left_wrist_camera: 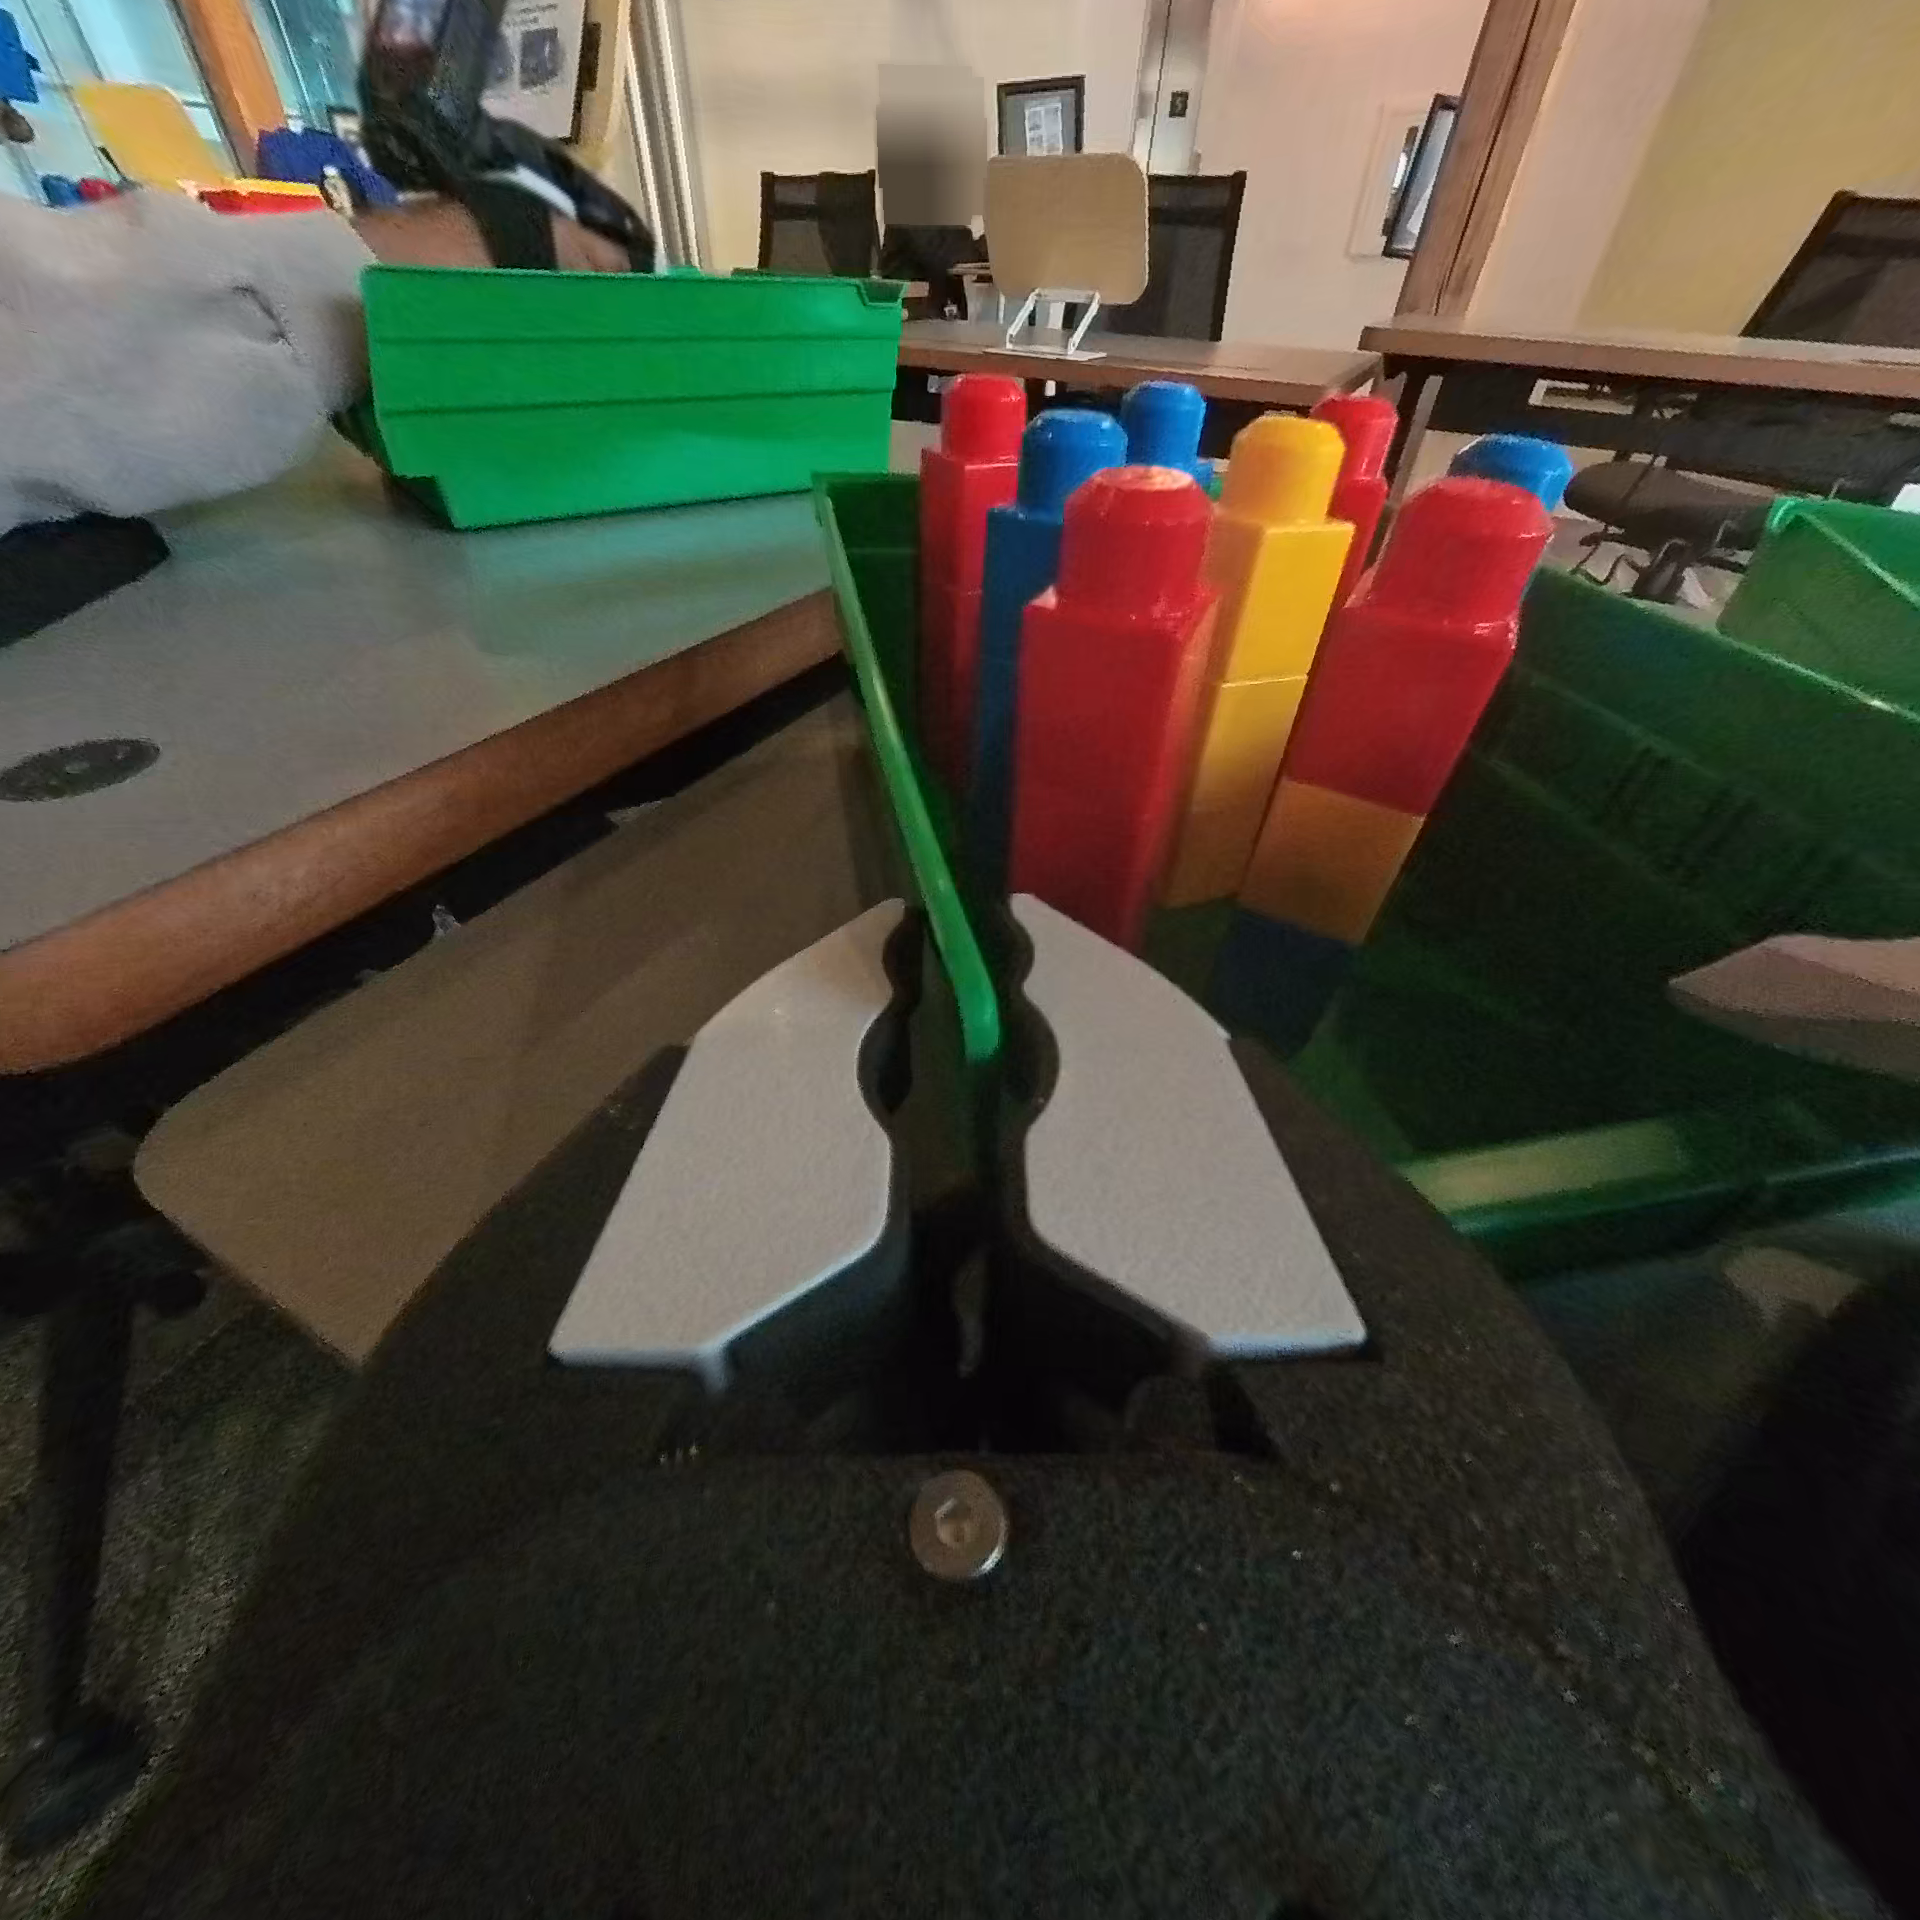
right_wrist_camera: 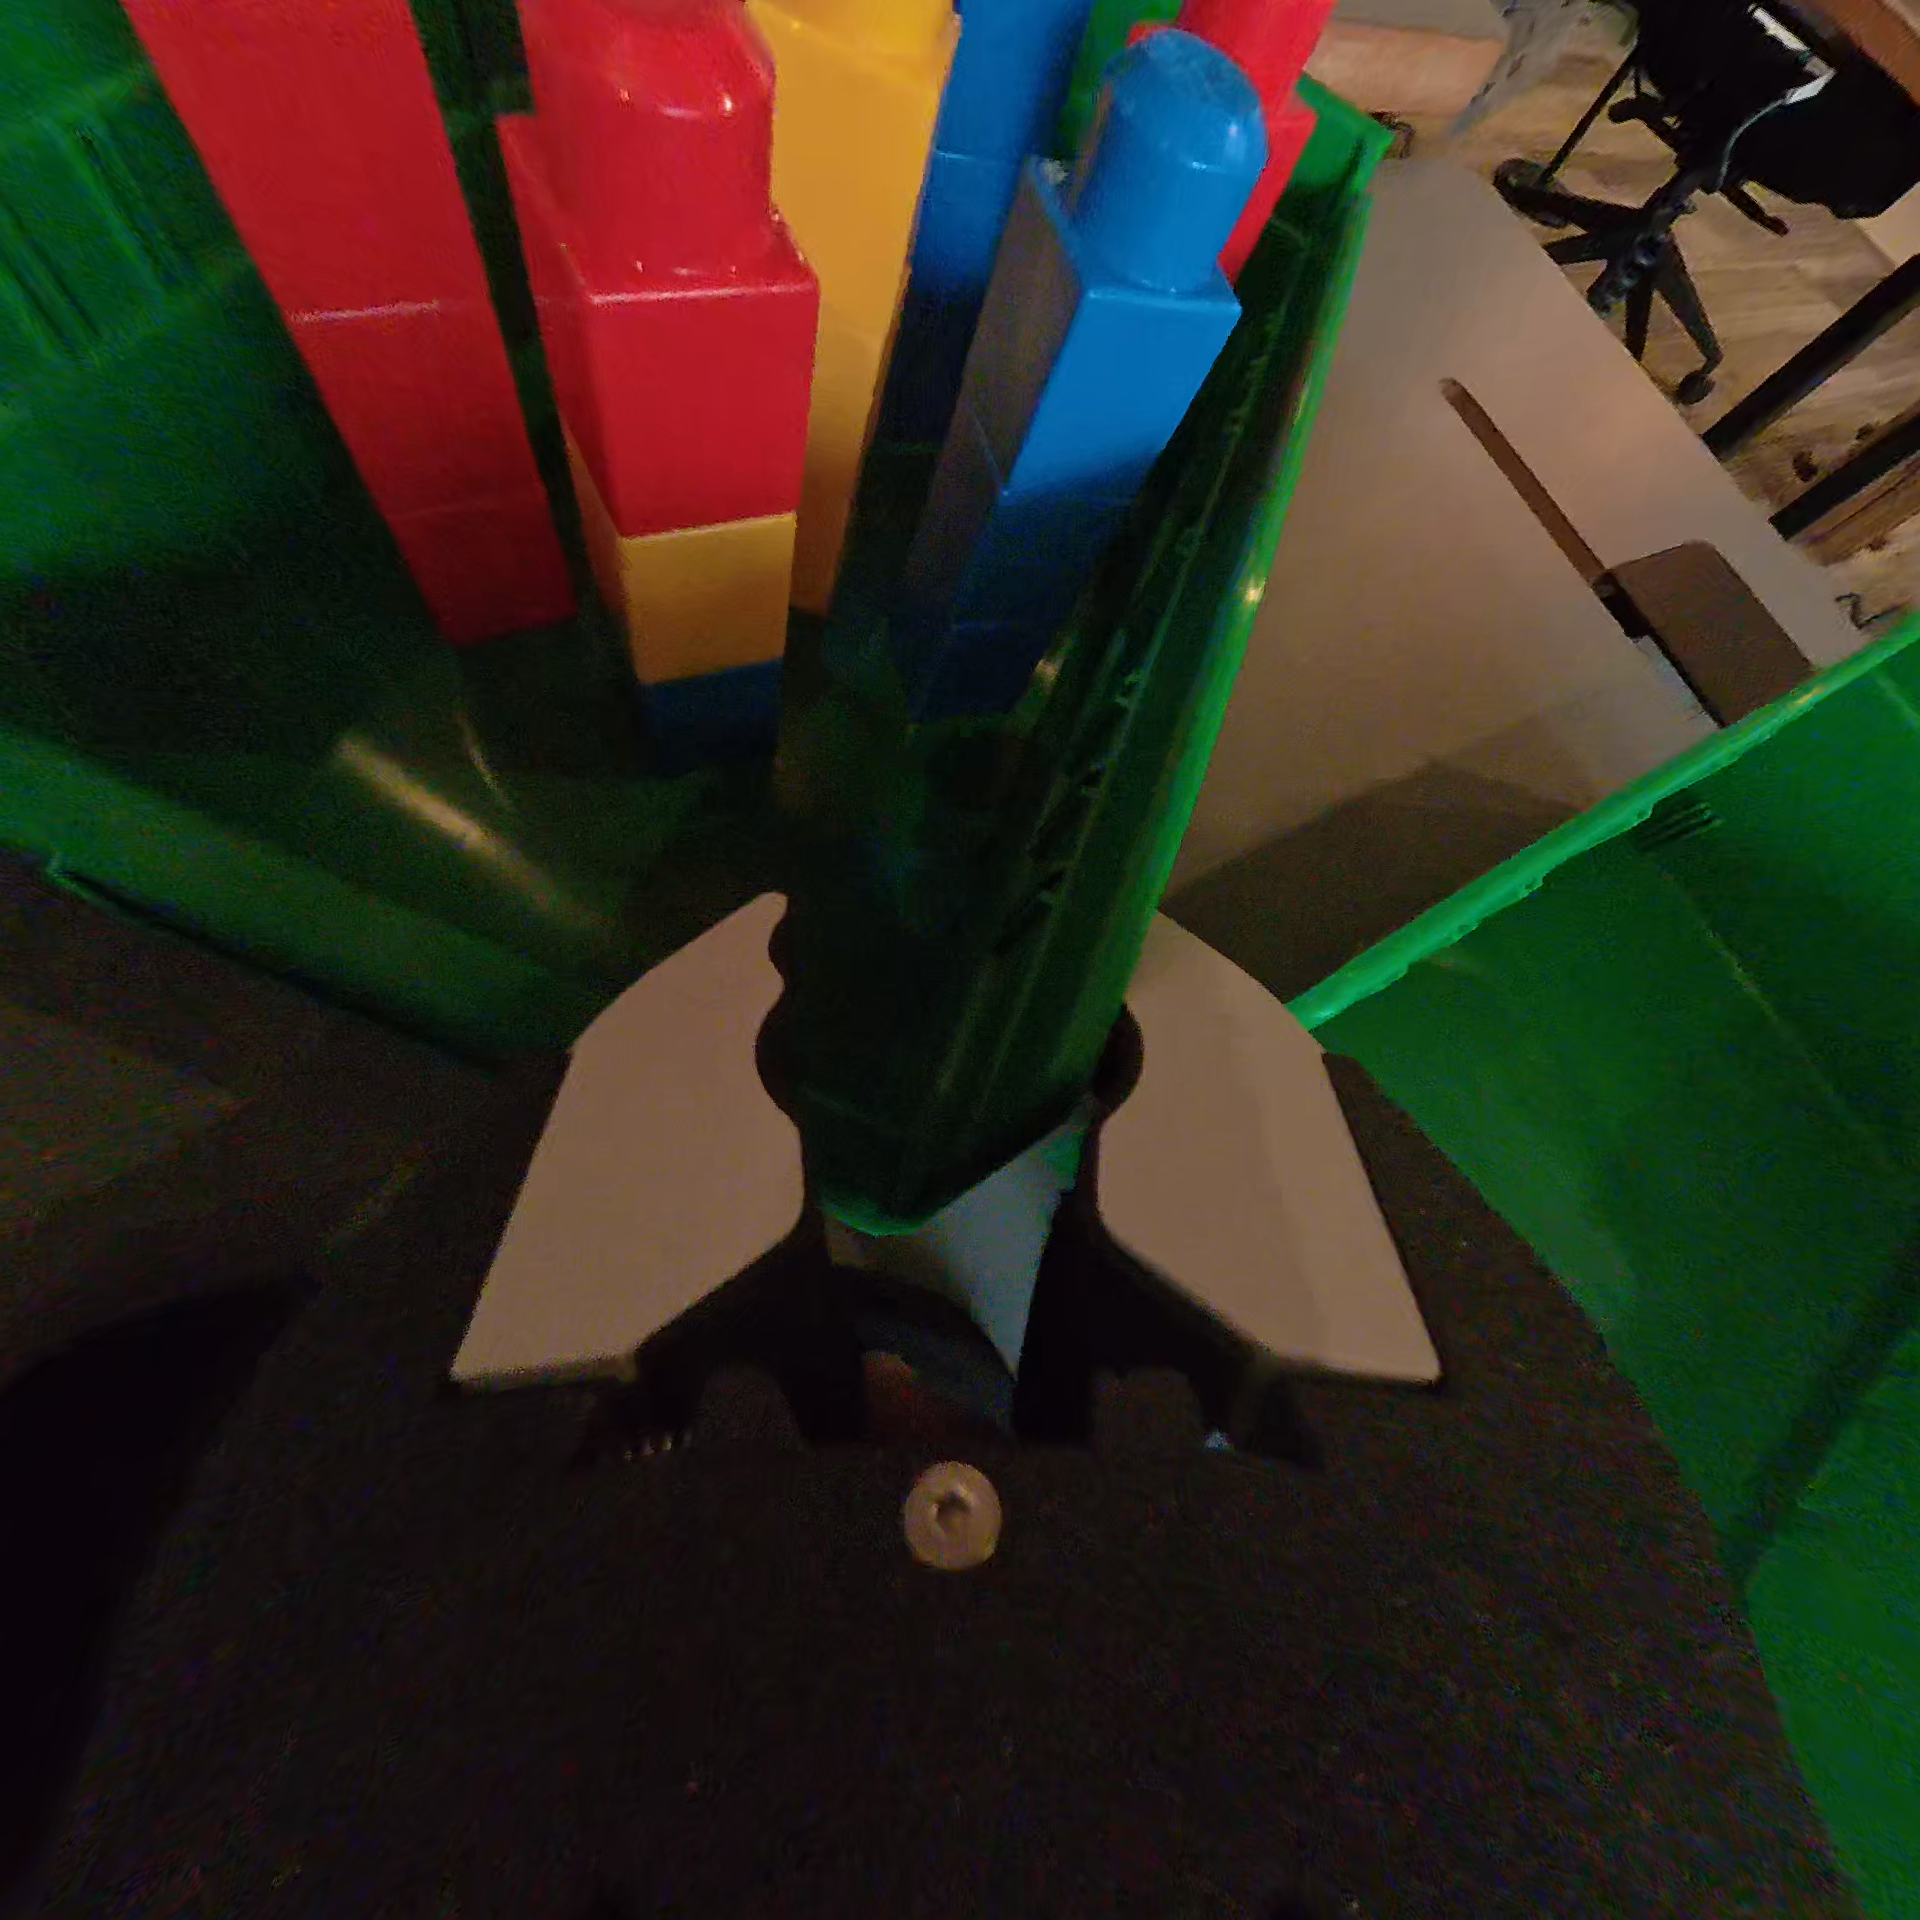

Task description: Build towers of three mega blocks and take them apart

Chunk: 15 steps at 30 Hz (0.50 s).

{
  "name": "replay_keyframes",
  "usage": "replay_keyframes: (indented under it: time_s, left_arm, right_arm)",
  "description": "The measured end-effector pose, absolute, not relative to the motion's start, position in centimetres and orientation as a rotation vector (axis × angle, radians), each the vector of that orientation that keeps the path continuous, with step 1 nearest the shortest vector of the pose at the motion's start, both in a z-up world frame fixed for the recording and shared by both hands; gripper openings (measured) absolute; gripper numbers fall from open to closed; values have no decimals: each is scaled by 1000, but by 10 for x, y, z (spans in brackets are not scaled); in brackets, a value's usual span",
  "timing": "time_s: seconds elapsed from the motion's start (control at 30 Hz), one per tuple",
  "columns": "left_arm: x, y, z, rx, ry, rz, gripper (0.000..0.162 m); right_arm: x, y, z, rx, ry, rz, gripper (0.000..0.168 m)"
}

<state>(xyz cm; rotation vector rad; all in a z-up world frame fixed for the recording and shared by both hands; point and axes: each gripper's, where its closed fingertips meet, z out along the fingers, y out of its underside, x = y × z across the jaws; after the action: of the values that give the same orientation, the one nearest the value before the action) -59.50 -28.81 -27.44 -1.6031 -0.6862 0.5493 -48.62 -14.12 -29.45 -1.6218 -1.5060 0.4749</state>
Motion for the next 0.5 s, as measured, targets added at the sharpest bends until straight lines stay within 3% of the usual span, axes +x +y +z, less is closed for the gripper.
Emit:
replay_keyframes:
  time_s: [0.3,0.5]
  left_arm:
    - [-590,-289,-270,-1596,-611,586,29]
    - [-589,-314,-242,-1587,-568,805,39]
  right_arm:
    - [-475,-126,-271,-1344,-1655,12,61]
    - [-441,-125,-243,-1397,-1520,330,60]
